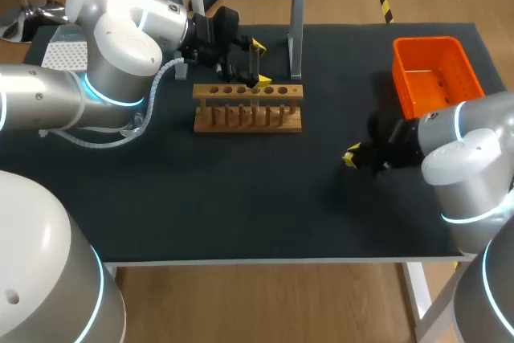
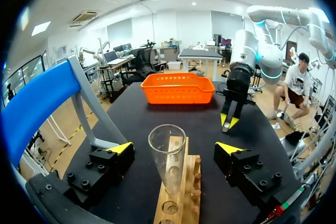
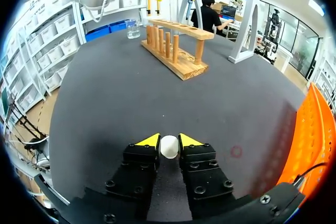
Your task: Invert the test tube, pick up the pipette, mount the tip to pipette, aspirate from beaker and dispense into the tube, eject the tip, return the pipette, and cap with the stopper.
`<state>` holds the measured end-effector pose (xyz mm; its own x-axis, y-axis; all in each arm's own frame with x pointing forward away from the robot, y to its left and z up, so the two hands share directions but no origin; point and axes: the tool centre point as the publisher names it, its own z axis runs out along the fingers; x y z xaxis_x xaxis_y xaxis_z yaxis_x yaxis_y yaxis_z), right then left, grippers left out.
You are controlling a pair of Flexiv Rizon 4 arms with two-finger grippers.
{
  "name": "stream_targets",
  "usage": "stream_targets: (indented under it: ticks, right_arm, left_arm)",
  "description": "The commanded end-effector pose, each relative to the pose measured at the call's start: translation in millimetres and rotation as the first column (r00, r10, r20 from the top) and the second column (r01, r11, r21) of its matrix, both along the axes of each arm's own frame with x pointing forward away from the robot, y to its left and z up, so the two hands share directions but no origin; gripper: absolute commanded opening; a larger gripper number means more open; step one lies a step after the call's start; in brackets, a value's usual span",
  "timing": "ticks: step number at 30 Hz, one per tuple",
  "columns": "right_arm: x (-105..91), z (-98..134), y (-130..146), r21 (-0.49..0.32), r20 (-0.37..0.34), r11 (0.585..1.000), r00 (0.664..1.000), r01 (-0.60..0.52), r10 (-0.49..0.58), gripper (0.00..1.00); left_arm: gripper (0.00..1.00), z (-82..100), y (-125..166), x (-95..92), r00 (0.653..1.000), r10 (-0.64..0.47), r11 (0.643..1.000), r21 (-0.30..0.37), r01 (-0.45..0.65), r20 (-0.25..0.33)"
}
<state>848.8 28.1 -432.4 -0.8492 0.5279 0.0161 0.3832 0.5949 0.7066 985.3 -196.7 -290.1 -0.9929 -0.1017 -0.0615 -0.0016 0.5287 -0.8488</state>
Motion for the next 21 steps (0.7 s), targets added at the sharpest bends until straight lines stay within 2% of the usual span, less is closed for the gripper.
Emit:
stream_targets:
  ticks: [1,5,9,13,16,21]
  right_arm:
    - [-1.2,0,-2,0.003,0.0,1.0,1.0,-0.001,0.001,0.0]
    - [-1.1,2,-3,0.005,0.001,1.0,1.0,0.0,0.0,0.0]
    - [-1.4,23,-7,0.014,0.019,1.0,1.0,-0.018,0.018,0.0]
    - [-0.4,65,-9,0.033,0.029,0.996,0.996,-0.08,0.079,0.0]
    - [4.0,105,-12,0.037,0.071,0.99,0.988,-0.139,0.136,0.0]
    - [19.5,168,-12,0.044,0.082,0.98,0.978,-0.196,0.192,0.0]
  left_arm:
    - [1.0,-0.1,1,0.9,1.0,-0.004,1.0,-0.001,0.004,-0.001]
    - [1.0,-0.1,1,0.9,1.0,-0.004,1.0,-0.001,0.004,-0.001]
    - [1.0,-0.1,1,0.9,1.0,-0.004,1.0,-0.001,0.004,-0.001]
    - [1.0,-0.1,1,0.9,1.0,-0.004,1.0,-0.001,0.004,-0.001]
    - [1.0,-0.1,1,0.9,1.0,-0.004,1.0,-0.001,0.004,-0.001]
    - [1.0,-0.1,1,0.9,1.0,-0.004,1.0,-0.001,0.004,-0.001]
